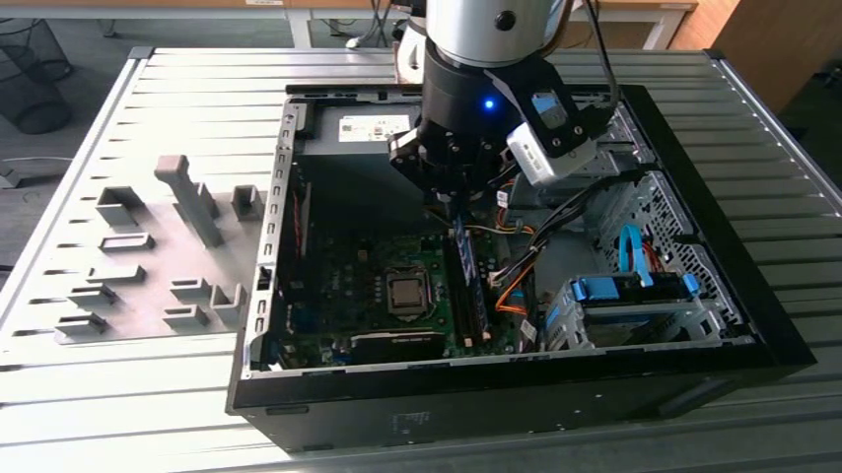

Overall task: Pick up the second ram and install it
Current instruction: 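Insert the second ram into the second slot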

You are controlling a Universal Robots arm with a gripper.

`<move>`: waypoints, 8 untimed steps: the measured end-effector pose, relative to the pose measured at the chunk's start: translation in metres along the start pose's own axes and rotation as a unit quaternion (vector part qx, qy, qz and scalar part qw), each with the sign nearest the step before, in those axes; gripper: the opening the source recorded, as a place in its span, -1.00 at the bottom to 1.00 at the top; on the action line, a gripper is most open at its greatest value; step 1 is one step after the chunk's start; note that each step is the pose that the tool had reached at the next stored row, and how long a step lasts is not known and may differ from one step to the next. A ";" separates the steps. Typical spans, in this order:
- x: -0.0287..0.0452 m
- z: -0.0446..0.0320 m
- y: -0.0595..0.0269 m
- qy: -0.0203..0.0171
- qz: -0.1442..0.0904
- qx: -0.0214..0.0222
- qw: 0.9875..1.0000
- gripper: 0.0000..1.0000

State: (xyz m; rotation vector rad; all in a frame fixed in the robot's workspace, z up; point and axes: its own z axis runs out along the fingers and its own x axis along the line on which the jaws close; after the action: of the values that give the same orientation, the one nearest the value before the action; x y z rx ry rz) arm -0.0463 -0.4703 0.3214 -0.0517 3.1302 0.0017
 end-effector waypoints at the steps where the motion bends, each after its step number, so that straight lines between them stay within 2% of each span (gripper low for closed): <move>1: 0.0000 0.0001 0.0000 0.000 0.000 0.000 1.000 -0.73; 8: 0.0000 0.0002 0.0000 0.000 0.000 0.000 1.000 -0.73</move>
State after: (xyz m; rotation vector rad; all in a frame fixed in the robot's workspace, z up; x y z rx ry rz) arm -0.0462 -0.4703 0.3211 -0.0517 3.1302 0.0008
